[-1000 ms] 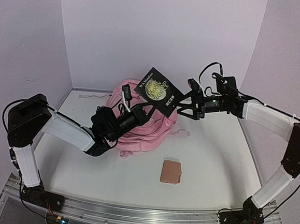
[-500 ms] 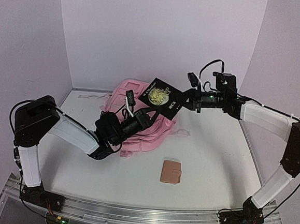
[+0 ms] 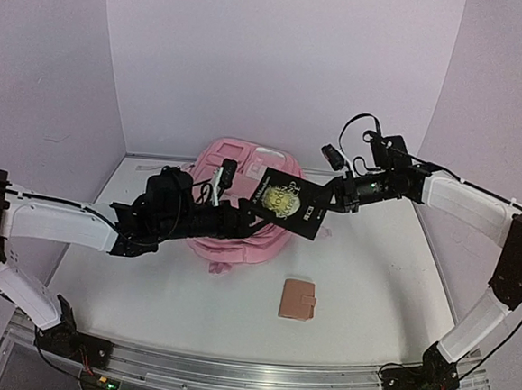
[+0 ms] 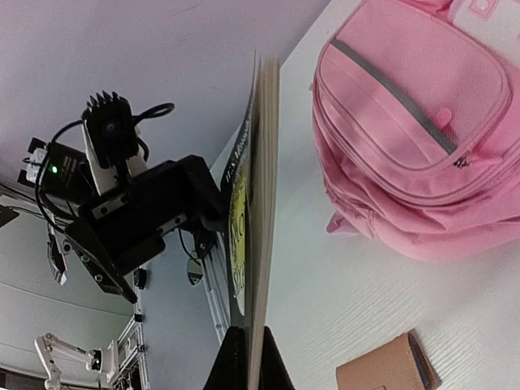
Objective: Pack the student bag
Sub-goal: Pick up the book from the center of the board.
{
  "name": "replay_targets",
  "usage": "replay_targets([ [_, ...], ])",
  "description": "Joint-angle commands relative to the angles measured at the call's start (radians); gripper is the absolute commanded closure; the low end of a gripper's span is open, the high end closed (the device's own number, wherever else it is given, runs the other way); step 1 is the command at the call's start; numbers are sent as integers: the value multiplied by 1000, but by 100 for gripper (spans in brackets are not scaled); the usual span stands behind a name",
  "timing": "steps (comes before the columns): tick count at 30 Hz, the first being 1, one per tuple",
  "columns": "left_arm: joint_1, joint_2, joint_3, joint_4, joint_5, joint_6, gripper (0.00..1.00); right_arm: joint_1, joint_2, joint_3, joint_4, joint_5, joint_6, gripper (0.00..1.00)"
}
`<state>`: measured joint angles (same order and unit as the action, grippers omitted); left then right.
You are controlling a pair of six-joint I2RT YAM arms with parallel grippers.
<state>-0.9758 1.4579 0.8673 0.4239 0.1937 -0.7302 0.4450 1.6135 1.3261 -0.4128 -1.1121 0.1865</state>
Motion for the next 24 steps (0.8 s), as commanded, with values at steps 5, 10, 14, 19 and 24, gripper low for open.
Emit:
replay_targets([
  [5,57,-128,-17,-322,75,39,9,5,-46,92,-387,-118,-398,100],
  [10,107,-149,-82,-205,196,-25,10,25,-32,111,-498,-121,-496,100],
  [14,106,-76,-57,-113,322,-21,20,53,-10,124,-526,-126,-523,100],
  [19,102,2,-56,66,448,-52,32,79,13,147,-557,-112,-545,100],
  [24,90,42,-60,179,499,-78,36,93,41,155,-587,-110,-572,100],
])
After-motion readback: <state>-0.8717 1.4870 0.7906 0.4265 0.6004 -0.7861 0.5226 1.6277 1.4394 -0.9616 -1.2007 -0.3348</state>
